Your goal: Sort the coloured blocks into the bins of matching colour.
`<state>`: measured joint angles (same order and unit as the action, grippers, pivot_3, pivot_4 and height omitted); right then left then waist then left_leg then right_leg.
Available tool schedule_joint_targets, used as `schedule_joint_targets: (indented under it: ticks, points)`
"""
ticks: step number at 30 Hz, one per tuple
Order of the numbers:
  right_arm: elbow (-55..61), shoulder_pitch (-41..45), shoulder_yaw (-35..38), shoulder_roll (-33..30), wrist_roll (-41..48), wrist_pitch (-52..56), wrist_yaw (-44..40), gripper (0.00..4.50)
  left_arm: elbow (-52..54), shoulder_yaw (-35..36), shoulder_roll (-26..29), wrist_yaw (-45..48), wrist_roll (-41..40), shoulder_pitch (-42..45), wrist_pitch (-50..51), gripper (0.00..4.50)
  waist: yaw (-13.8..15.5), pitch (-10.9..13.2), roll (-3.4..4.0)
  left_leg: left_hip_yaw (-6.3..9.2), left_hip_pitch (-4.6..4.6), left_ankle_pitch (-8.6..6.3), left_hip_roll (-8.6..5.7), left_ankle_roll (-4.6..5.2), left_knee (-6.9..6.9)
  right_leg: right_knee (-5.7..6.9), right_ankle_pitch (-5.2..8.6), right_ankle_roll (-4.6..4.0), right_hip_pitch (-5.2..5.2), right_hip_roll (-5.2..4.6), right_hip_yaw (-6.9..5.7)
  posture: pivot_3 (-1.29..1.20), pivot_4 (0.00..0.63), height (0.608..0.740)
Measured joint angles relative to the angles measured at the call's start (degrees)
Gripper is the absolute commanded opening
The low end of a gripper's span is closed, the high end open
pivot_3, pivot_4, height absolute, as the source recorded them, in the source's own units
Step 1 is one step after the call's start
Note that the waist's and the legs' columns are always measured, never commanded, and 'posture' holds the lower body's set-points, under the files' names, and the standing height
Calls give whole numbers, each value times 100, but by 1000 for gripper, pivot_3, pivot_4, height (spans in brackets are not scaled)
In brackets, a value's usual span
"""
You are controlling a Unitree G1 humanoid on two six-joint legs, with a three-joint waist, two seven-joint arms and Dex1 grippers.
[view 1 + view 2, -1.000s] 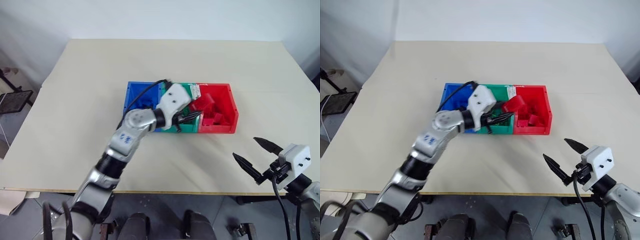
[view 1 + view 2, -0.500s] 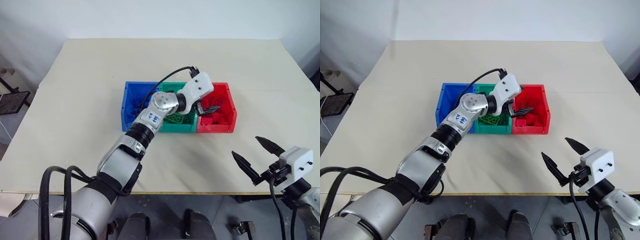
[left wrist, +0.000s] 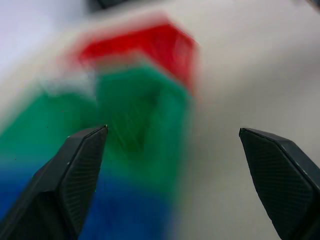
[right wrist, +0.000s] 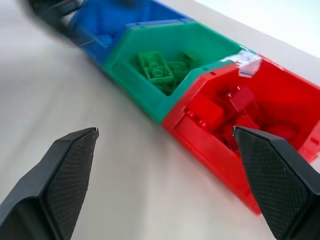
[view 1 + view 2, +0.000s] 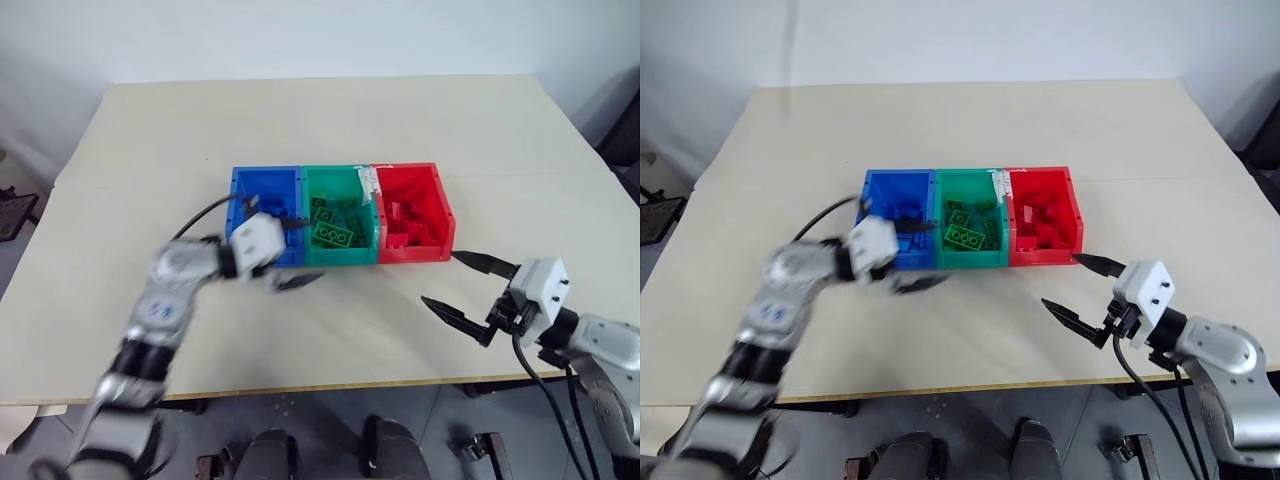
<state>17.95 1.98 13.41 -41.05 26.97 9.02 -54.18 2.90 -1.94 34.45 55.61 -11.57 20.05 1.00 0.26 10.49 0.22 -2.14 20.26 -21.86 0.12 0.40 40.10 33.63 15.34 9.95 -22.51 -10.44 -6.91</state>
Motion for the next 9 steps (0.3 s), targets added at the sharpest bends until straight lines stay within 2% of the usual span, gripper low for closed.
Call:
schedule_joint_targets:
  ticks: [4,9]
  points:
    - [-414,634,-341,-4,-68,-70,-286,4500,818,797,458,-272,-222,-983,482,4487,115,1,-2,5,2,0,-5,0,16,-5,0,0,8,-4,5,0,150,740]
    - [-682,880,-454,50,-172,-165,-308,4500,976,1371,457,-682,-386,-1485,767,4487,141,1,-3,5,3,0,-6,0,15,-2,0,0,8,-4,3,0,150,740]
